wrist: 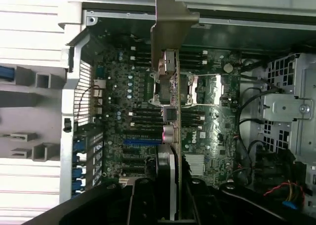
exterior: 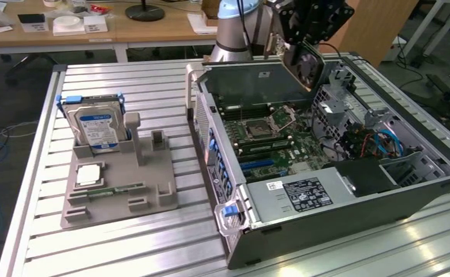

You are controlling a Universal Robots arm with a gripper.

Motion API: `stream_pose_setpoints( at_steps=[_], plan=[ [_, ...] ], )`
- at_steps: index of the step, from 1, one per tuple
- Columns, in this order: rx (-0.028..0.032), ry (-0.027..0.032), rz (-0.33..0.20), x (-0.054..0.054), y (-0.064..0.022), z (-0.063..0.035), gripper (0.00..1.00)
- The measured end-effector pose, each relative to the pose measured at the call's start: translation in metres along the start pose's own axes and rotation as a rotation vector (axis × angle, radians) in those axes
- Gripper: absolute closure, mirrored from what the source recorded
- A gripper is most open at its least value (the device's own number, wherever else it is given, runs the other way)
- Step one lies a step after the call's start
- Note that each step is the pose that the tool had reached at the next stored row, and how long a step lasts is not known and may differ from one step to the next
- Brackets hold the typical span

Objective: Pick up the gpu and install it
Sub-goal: 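Pick up the gpu and move the gpu toward the slot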

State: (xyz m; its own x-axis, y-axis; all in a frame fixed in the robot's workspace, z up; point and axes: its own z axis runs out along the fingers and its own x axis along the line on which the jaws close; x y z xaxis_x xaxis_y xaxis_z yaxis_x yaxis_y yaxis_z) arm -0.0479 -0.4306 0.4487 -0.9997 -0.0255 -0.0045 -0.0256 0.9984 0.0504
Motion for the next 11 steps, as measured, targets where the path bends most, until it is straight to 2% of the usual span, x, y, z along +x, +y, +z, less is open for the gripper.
stream_pose_setpoints(
  at_steps=[11],
  plan=[
    [-0.0006, 0.0001, -0.001, -0.050, -0.0014, 0.0035, 0.72]
  ],
)
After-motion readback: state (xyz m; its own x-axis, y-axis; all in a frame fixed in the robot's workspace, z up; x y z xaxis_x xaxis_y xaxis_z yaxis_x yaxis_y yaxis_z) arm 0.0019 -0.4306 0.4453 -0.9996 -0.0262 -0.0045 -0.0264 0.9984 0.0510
